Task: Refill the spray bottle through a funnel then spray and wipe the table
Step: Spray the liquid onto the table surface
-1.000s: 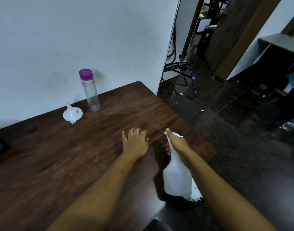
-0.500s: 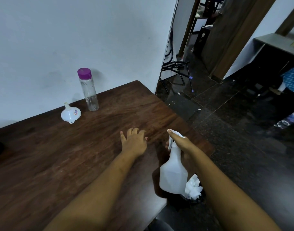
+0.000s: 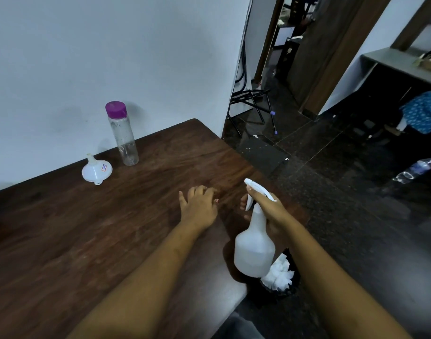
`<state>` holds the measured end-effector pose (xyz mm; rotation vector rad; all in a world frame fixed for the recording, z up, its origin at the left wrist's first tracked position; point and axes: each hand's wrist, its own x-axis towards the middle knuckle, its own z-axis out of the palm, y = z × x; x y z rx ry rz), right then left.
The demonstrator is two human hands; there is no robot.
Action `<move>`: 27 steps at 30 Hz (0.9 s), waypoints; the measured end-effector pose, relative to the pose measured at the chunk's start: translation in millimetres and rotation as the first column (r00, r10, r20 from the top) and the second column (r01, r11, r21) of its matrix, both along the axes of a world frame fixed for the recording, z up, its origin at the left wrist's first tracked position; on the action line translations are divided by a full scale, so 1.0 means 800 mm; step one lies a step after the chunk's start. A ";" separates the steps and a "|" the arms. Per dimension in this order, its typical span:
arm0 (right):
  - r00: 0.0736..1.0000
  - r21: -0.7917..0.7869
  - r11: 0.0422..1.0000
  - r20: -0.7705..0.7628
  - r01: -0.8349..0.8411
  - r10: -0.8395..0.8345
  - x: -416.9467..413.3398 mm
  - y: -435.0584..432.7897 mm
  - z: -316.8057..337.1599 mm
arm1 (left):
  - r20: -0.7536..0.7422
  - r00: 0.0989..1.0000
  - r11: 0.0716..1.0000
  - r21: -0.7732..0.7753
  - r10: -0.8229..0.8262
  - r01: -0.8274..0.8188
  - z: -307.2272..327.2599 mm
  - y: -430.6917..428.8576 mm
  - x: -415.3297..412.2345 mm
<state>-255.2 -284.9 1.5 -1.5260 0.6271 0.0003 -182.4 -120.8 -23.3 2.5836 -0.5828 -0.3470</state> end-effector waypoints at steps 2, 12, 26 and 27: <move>0.992 -0.010 0.997 0.105 0.076 -0.074 0.002 -0.003 -0.002 | 0.018 1.000 1.000 -0.023 -0.006 0.006 0.003 -0.006 0.000; 0.950 -0.406 0.905 0.314 0.129 0.005 -0.004 -0.025 0.005 | 0.030 0.998 0.997 -0.068 -0.046 0.048 0.017 -0.028 0.005; 0.928 -0.338 0.934 0.371 0.112 0.023 0.020 0.023 0.029 | 0.003 1.000 0.965 -0.262 0.030 -0.028 0.013 -0.028 0.008; 0.926 -0.326 0.942 0.373 0.079 0.052 0.022 0.029 0.033 | -0.031 0.998 0.912 -0.406 0.051 -0.059 0.019 -0.029 0.011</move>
